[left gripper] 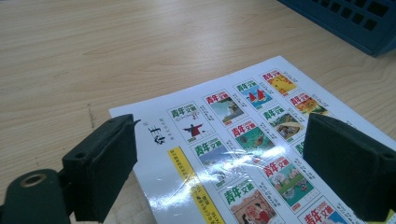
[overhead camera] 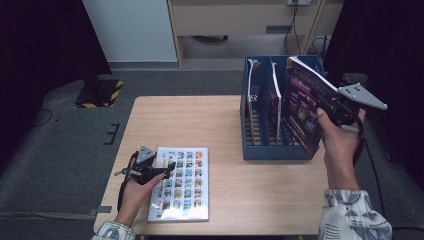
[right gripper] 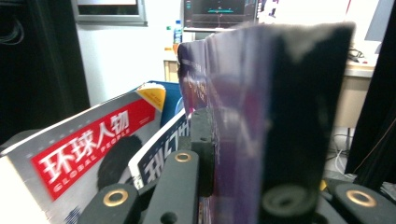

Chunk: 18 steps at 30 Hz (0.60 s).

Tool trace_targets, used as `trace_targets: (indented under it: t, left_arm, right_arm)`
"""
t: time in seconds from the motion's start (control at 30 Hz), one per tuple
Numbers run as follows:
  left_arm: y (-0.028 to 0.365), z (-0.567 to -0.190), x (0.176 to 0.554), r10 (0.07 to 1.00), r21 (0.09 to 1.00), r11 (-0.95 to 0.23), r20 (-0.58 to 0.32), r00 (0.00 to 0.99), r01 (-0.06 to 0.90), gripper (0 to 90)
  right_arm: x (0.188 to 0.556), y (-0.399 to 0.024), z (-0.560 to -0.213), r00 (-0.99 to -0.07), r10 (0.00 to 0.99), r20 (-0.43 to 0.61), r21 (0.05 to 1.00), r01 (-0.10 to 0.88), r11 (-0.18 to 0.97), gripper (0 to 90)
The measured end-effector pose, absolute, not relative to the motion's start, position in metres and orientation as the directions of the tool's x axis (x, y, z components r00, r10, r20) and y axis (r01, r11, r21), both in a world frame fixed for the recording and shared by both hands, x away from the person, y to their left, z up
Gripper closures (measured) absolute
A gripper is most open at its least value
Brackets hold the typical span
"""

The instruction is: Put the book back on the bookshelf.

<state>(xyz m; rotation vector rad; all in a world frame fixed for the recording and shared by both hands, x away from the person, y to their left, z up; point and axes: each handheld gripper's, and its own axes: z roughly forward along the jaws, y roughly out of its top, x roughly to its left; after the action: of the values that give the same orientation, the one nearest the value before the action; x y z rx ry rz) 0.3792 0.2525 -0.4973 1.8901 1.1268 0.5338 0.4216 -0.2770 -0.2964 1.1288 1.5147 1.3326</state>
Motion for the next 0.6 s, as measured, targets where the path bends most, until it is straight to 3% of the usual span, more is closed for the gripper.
trace_targets:
  t: [0.6]
  left_arm:
    - [0.253,-0.497,0.379,0.862,0.835,-0.234,-0.059,0.504,0.498,9.6]
  right_arm:
    - [0.455,-0.258,-0.303,-0.225,0.974,-0.013,0.993,0.111,0.039,84.0]
